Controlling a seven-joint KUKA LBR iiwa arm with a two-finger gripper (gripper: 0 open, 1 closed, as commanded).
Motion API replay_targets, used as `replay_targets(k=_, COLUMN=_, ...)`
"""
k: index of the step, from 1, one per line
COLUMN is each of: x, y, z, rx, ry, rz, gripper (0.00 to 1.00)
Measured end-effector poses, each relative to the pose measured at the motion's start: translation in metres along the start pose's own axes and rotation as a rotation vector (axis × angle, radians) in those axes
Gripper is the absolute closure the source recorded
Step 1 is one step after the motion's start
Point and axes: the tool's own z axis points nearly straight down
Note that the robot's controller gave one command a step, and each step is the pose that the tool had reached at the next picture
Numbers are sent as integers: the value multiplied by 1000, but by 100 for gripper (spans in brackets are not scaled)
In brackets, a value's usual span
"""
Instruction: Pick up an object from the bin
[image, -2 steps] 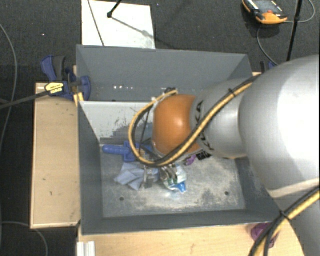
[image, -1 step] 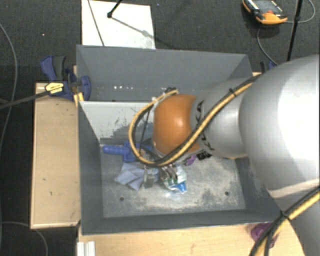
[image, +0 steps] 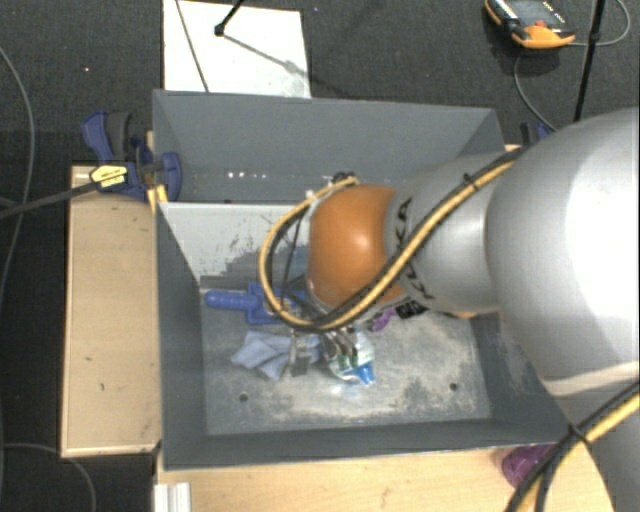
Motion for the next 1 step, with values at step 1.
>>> replay_targets(k=1, x=0, y=0, z=-20, rx=0, ry=0, rz=1, gripper=100)
